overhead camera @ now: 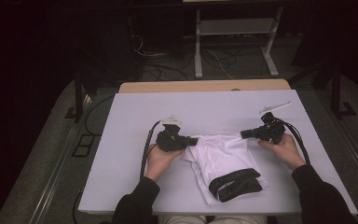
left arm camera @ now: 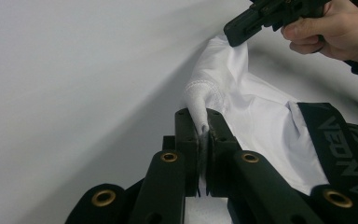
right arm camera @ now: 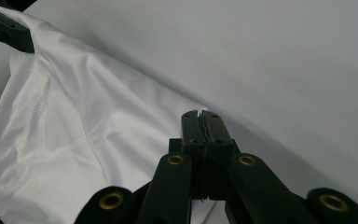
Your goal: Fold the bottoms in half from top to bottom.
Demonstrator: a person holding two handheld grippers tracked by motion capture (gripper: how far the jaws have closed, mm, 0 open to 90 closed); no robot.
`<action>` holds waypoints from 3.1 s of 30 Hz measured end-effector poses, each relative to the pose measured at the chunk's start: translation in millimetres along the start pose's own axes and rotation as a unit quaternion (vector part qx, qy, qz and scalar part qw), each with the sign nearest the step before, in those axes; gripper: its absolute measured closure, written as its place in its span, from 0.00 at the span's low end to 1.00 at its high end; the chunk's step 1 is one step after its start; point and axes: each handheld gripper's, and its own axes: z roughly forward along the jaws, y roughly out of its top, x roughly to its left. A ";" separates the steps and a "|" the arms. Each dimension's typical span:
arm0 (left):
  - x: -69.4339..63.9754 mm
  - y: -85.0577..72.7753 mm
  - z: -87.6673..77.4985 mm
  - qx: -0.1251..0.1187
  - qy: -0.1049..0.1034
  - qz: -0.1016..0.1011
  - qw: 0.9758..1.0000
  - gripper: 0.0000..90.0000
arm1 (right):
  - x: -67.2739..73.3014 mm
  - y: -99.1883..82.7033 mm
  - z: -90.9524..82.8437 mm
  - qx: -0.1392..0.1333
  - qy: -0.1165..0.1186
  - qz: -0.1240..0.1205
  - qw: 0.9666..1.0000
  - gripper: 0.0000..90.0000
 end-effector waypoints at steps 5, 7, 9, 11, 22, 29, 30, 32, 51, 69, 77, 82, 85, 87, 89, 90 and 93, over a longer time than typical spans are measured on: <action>10.1 2.8 -3.8 0.001 0.008 0.000 1.000 0.94 | 1.3 6.3 7.6 -0.005 0.000 0.003 1.000 0.98; 14.4 4.3 -5.2 0.002 0.010 0.002 1.000 0.94 | 1.6 8.0 10.3 -0.009 0.000 0.004 1.000 0.98; 18.0 5.4 -5.9 0.002 0.008 0.002 1.000 0.94 | 1.9 9.4 12.4 -0.012 -0.004 0.003 1.000 0.98; 21.0 7.1 -6.3 0.005 0.009 0.005 1.000 0.94 | 1.1 10.6 14.3 -0.018 -0.005 0.009 1.000 0.98; 35.0 18.7 -8.7 0.008 0.020 0.009 1.000 0.94 | 2.4 21.6 21.5 -0.024 -0.022 0.012 0.999 0.98; 45.4 21.6 -6.7 0.011 0.022 0.008 1.000 0.94 | 1.0 25.2 25.5 -0.032 -0.031 0.020 0.999 0.98; 47.1 22.3 -5.9 0.011 0.022 0.008 1.000 0.94 | 0.6 25.6 26.2 -0.032 -0.035 0.019 0.999 0.98; 50.3 24.2 -4.4 0.009 0.024 0.006 1.000 0.94 | 0.4 26.7 27.8 -0.034 -0.039 0.021 0.998 0.98; 84.5 38.1 8.5 -0.023 0.062 -0.003 0.998 0.93 | -12.4 47.0 36.3 -0.070 -0.064 0.021 0.995 0.98; 109.0 30.9 15.5 -0.103 0.075 -0.045 0.991 0.66 | -31.5 50.0 53.3 -0.091 -0.088 0.040 0.991 0.84; 101.8 30.1 1.0 -0.123 0.111 -0.042 0.985 0.27 | -27.9 46.0 42.7 -0.102 -0.081 0.031 0.991 0.44; 99.5 30.2 -1.5 -0.114 0.094 -0.049 0.988 0.09 | -21.8 46.7 34.9 -0.107 -0.077 0.024 0.991 0.17; 96.5 30.8 -3.9 -0.106 0.099 -0.049 0.988 0.00 | -17.3 46.0 30.3 -0.108 -0.072 0.019 0.991 0.06; 93.7 30.6 -7.1 -0.105 0.098 -0.044 0.989 0.00 | -14.5 45.1 27.3 -0.108 -0.068 0.022 0.991 0.00; 91.2 30.6 -11.4 -0.105 0.097 -0.041 0.989 0.00 | -10.6 44.2 23.3 -0.108 -0.074 0.019 0.991 0.00; 90.2 30.3 -13.8 -0.109 0.094 -0.042 0.989 0.00 | -8.8 43.8 20.8 -0.107 -0.078 0.018 0.991 0.00; 88.1 29.2 -20.7 -0.110 0.093 -0.043 0.989 0.00 | -4.3 42.2 12.6 -0.116 -0.074 0.018 0.990 0.00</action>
